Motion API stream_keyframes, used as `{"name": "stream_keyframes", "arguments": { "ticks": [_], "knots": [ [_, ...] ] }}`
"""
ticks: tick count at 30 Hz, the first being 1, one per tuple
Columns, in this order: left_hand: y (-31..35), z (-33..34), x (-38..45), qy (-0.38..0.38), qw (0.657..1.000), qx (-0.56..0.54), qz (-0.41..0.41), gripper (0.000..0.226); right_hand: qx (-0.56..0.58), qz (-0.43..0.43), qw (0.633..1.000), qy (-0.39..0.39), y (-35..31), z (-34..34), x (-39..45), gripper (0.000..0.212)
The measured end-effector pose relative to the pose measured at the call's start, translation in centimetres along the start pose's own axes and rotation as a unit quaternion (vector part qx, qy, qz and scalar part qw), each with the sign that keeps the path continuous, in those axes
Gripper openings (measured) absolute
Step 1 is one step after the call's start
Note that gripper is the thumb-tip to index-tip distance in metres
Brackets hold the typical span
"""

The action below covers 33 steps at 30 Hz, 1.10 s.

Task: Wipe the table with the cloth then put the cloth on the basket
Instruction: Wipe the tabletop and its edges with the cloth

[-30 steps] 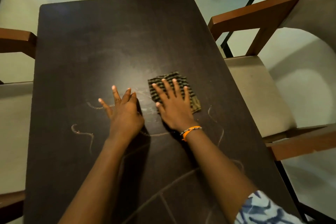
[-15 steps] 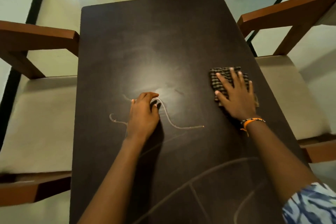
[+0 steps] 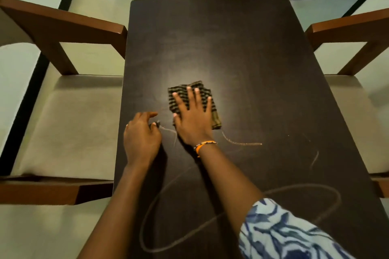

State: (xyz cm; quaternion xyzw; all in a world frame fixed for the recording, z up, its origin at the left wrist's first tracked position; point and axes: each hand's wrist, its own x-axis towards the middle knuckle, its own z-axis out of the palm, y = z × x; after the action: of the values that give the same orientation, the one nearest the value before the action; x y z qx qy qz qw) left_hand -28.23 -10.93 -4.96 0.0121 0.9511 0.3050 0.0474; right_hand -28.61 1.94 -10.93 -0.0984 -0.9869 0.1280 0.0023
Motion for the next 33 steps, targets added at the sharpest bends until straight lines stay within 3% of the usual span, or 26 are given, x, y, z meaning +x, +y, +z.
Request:
{"name": "stream_keyframes", "arguments": {
  "ticks": [3, 7, 13, 17, 21, 26, 31, 33],
  "knots": [
    [-0.1, -0.7, -0.8, 0.011, 0.999, 0.026, -0.02, 0.029, 0.016, -0.069, 0.997, -0.038, -3.0, 0.9, -1.3, 0.059],
    [-0.8, -1.5, -0.6, 0.004, 0.998, 0.051, -0.022, 0.031, 0.015, -0.137, 0.99, -0.045, -0.3, -0.1, -1.5, 0.058],
    [-2.7, -1.0, 0.4, -0.054, 0.995, 0.054, -0.06, 0.055, 0.004, 0.061, 0.998, 0.027, 9.3, -2.8, -2.5, 0.061],
    [-3.8, -0.5, 0.5, -0.079, 0.994, 0.015, -0.078, 0.064, -0.021, 0.153, 0.988, 0.026, 12.4, -3.8, -3.1, 0.057],
    [-4.2, -0.5, 0.3, -0.064, 0.995, -0.001, -0.071, 0.062, -0.015, 0.178, 0.983, 0.033, 9.0, -2.9, -2.5, 0.059],
    [-5.4, -2.0, 0.5, -0.032, 0.997, -0.038, -0.063, 0.045, -0.014, 0.079, 0.996, 0.024, 0.4, -0.7, -0.5, 0.058],
    [-7.0, -3.5, -0.4, -0.069, 0.986, -0.012, -0.154, 0.052, 0.003, -0.005, 1.0, -0.022, -6.1, 1.2, 0.4, 0.059],
    [-7.7, -3.8, -0.7, -0.074, 0.984, -0.016, -0.164, 0.044, 0.01, -0.047, 0.998, -0.037, -8.7, 2.1, 0.1, 0.06]
  ]
}}
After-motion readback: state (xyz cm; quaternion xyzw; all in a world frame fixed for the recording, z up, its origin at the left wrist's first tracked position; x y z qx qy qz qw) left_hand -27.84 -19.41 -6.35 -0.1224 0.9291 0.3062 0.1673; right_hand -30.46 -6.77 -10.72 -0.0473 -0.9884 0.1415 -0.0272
